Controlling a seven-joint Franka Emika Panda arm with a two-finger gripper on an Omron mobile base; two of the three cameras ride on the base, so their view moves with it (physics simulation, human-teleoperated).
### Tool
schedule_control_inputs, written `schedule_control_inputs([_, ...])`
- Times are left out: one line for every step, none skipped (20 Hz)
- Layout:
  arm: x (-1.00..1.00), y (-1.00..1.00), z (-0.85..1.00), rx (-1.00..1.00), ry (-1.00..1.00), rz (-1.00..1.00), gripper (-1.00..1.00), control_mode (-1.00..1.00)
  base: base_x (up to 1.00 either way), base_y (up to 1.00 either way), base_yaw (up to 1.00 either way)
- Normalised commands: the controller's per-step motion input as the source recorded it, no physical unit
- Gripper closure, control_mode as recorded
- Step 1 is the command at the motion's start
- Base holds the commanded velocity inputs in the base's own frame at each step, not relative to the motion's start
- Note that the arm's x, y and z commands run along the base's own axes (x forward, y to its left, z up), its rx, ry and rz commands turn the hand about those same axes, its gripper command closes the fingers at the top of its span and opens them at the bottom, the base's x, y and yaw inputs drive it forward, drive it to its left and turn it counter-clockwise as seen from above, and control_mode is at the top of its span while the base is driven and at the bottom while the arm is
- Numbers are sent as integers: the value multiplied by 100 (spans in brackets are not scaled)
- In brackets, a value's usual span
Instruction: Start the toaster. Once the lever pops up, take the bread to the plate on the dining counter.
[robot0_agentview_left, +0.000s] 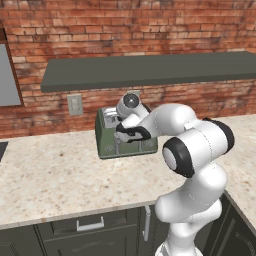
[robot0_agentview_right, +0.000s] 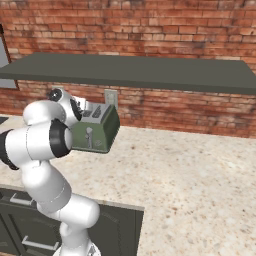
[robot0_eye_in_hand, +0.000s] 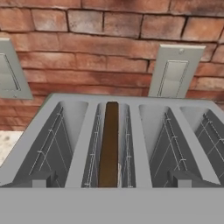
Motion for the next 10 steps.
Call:
schedule_control_inputs([7,0,-8,0,0,0,-100,-100,0,0,0])
schedule_control_inputs([6,0,-8,0,0,0,-100,-100,0,0,0])
schedule_control_inputs([6,0,-9,0,0,0,-100,-100,0,0,0])
schedule_control_inputs([4,0,-8,0,0,0,-100,-100,0,0,0])
schedule_control_inputs([3,0,-7,0,0,0,-100,-100,0,0,0])
schedule_control_inputs([0,0,-6,0,0,0,-100,-100,0,0,0])
schedule_control_inputs([0,0,-6,0,0,0,-100,-100,0,0,0])
schedule_control_inputs([0,0,-6,0,0,0,-100,-100,0,0,0])
schedule_control_inputs([0,0,-6,0,0,0,-100,-100,0,0,0])
schedule_control_inputs([0,0,-6,0,0,0,-100,-100,0,0,0])
